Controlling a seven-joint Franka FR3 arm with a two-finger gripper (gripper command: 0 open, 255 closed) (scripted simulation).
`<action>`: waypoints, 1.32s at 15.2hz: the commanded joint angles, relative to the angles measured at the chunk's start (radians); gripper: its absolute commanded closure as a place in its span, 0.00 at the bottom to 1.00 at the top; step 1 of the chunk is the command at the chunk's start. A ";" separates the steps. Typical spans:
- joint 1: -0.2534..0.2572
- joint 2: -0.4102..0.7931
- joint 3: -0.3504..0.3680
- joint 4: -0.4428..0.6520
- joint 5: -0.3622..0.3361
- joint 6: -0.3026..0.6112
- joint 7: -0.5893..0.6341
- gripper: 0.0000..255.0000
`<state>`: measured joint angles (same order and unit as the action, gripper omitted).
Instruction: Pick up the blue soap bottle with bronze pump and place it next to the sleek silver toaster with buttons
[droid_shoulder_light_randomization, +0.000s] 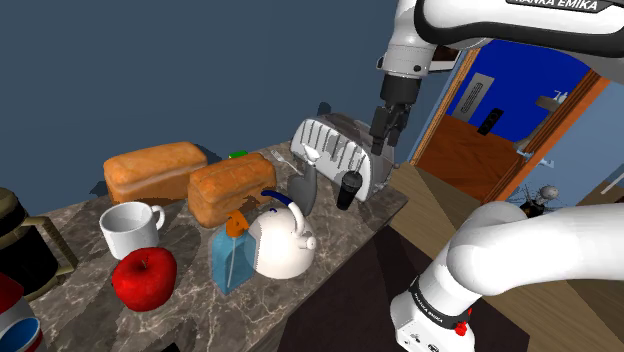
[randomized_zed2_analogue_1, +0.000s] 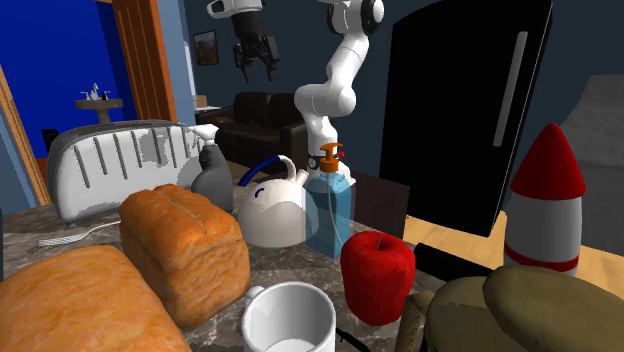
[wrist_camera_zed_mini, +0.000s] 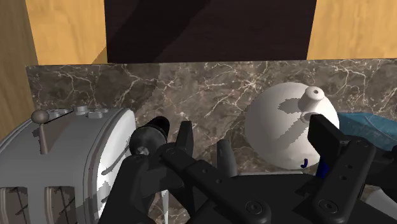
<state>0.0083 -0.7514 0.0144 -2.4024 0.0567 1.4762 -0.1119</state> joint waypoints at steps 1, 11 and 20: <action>0.000 0.000 0.000 0.000 0.000 0.000 0.000 0.00; 0.077 0.082 0.231 -0.038 0.151 0.210 0.244 0.00; 0.103 0.282 0.448 0.042 0.192 0.415 0.471 0.00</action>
<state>0.1102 -0.4917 0.4386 -2.3658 0.2486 1.8646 0.3323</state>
